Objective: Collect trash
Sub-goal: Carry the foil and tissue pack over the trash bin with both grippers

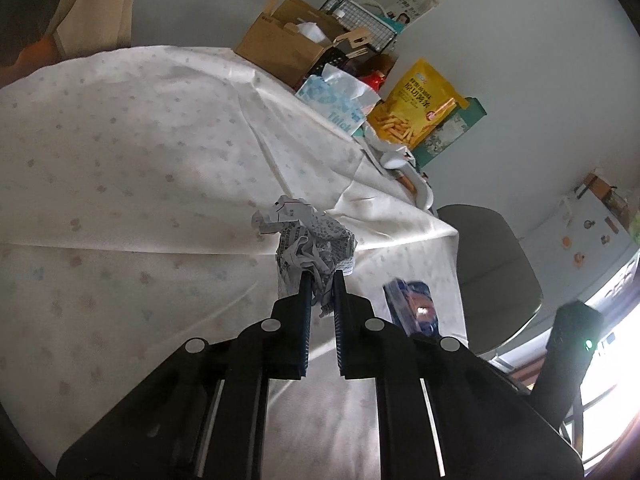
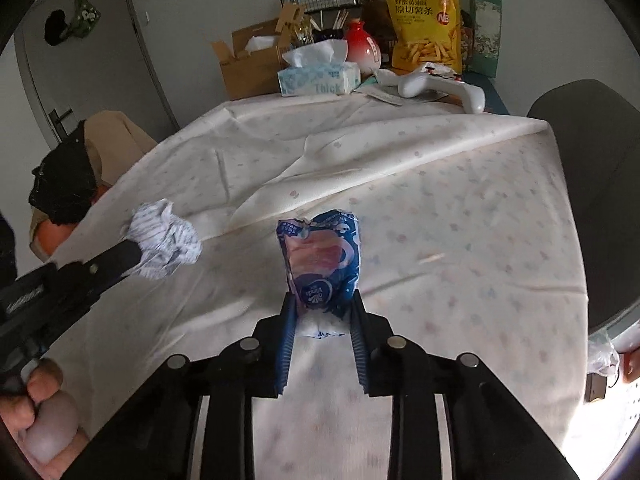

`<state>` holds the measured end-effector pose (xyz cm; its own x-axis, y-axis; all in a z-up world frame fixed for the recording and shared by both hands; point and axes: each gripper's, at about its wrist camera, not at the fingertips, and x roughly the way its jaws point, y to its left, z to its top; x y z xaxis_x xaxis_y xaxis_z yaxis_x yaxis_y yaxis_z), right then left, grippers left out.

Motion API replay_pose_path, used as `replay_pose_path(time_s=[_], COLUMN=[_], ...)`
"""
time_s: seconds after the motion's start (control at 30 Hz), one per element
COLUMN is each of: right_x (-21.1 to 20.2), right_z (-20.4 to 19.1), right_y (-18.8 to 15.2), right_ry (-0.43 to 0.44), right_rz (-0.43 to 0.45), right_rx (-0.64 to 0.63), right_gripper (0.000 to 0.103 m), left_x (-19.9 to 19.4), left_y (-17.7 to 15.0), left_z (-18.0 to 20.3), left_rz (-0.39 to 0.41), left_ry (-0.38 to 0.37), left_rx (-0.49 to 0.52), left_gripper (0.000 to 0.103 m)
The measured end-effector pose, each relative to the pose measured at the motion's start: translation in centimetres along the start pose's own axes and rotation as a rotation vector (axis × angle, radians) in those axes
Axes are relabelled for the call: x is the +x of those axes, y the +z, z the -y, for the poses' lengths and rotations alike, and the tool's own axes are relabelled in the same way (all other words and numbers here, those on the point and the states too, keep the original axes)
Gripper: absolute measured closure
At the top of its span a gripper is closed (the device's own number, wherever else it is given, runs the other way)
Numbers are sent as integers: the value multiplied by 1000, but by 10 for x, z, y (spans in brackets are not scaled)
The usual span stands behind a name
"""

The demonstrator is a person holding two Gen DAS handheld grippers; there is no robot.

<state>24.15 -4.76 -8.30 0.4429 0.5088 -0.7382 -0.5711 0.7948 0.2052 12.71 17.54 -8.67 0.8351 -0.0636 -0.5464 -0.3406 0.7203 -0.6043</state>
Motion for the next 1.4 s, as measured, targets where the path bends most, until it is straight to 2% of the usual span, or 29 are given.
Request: replay_pose_path(time_s=[0.1, 0.3, 0.53, 0.87, 1.2, 1.4], right_x=[-21, -63, -99, -146, -184, -201], right_z=[9, 45, 67, 117, 160, 198], right_y=[-9, -29, -53, -74, -107, -142], right_ry=[8, 23, 14, -68, -138, -189], right_rz=[28, 91, 131, 187, 216, 211], right_rx=[49, 226, 295, 359, 414, 481], right_gripper=[79, 79, 79, 79, 79, 79], left_x=[-6, -20, -38, -48, -34, -17], left_y=[-1, -7, -15, -37, -69, -99], left_z=[7, 27, 51, 96, 148, 179], left_rz=[7, 24, 36, 22, -50, -117], left_ry=[-8, -32, -68, -123, -171, -196], left_rx=[14, 62, 104, 191, 285, 349], left_gripper=[93, 94, 94, 94, 94, 94])
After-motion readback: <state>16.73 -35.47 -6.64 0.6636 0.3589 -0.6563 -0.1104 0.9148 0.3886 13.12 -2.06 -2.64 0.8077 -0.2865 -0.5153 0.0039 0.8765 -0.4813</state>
